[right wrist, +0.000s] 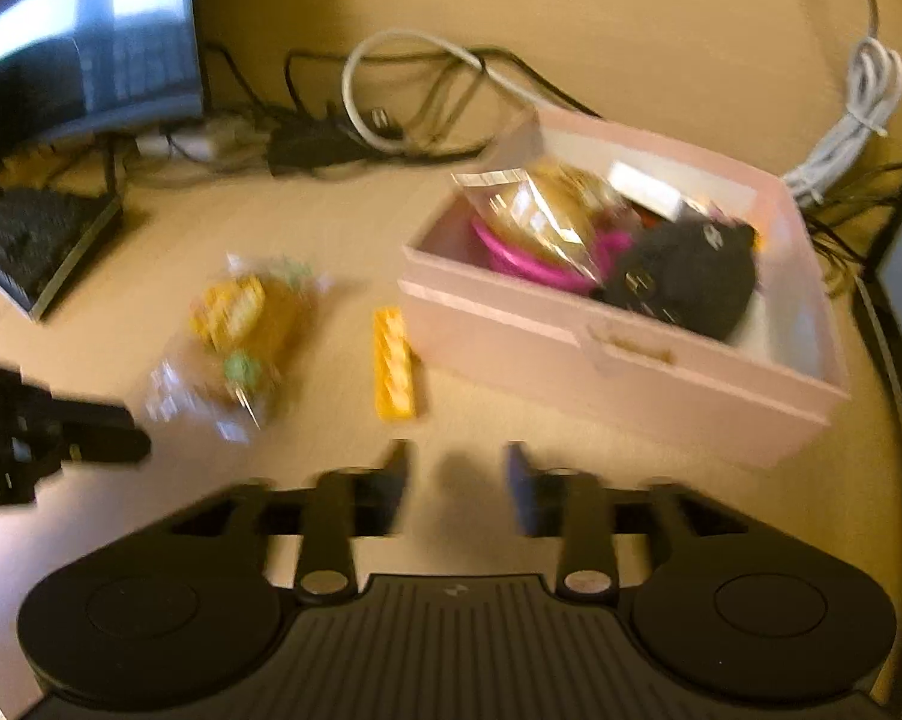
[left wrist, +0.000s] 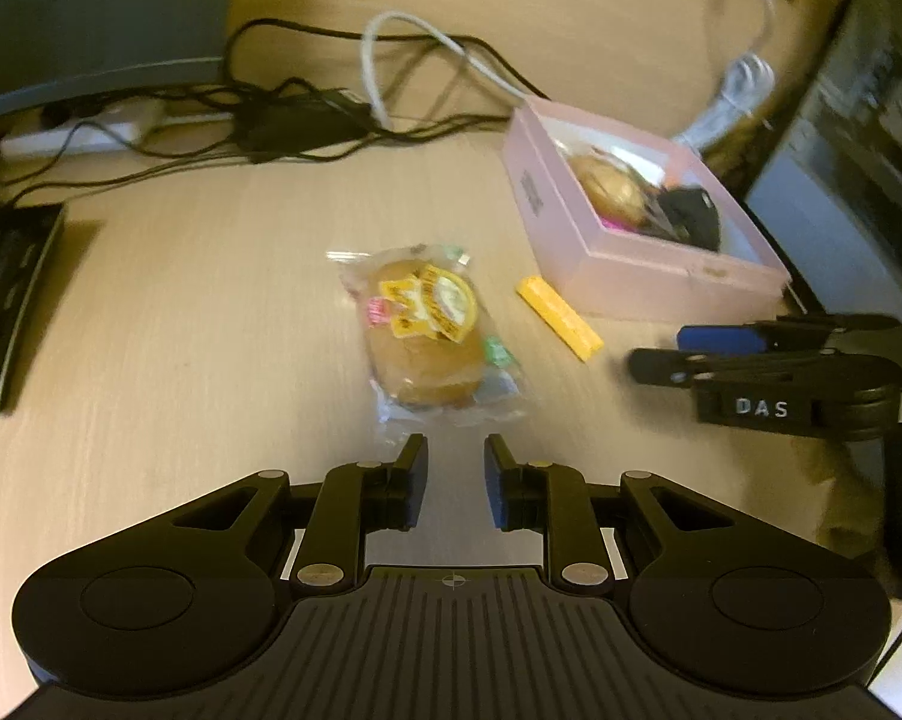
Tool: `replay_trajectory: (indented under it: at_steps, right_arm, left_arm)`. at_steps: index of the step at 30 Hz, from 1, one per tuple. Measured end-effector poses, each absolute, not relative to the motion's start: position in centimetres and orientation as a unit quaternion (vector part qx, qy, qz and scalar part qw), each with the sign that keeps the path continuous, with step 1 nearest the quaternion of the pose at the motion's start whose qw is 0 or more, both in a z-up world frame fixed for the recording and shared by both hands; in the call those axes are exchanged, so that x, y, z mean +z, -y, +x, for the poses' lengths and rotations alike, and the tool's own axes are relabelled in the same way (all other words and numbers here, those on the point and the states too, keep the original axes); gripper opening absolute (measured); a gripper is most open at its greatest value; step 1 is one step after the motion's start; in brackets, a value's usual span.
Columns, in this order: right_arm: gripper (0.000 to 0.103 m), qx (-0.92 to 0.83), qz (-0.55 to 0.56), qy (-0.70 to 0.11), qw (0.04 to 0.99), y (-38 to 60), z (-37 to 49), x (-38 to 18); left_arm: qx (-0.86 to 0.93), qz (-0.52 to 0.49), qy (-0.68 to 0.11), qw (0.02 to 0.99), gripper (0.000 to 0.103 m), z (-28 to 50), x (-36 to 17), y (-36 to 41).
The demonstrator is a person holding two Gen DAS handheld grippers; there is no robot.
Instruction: Organize objects
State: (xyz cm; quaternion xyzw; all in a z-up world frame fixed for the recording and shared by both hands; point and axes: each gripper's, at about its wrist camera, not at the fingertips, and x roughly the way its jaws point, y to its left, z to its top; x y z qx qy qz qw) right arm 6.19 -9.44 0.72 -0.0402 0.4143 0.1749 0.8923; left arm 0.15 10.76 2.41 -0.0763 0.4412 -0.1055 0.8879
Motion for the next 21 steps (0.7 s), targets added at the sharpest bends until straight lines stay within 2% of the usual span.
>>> replay_trajectory:
  at_steps: [5,6,9,11,17,21]
  right_arm:
    - [0.061,0.179,-0.052,-0.409,0.893,6.5,8.8,-0.3]
    - [0.055,0.18,-0.051,-0.415,0.89,6.2,9.2,-0.6]
    - [0.024,0.189,-0.046,-0.428,0.883,5.7,9.2,-1.0]
    - [0.015,0.19,-0.045,-0.429,0.882,5.9,8.7,-1.0]
    - [0.014,0.182,-0.053,-0.427,0.884,8.4,5.5,-0.5]
    - [0.014,0.149,-0.064,-0.43,0.888,11.5,2.9,-0.8]
  left_arm:
    - [-0.099,-0.09,-0.435,0.89,0.025,-0.2,3.1,-11.4]
    - [-0.098,-0.087,-0.433,0.892,0.025,-0.5,3.2,-11.4]
    - [-0.095,-0.077,-0.433,0.893,0.025,-1.0,3.3,-11.5]
    - [-0.087,-0.073,-0.438,0.892,0.025,-1.1,3.2,-11.7]
    - [-0.088,-0.066,-0.451,0.886,0.025,-1.1,2.6,-11.1]
    - [-0.118,-0.012,-0.456,0.882,0.025,-1.6,1.9,-8.4]
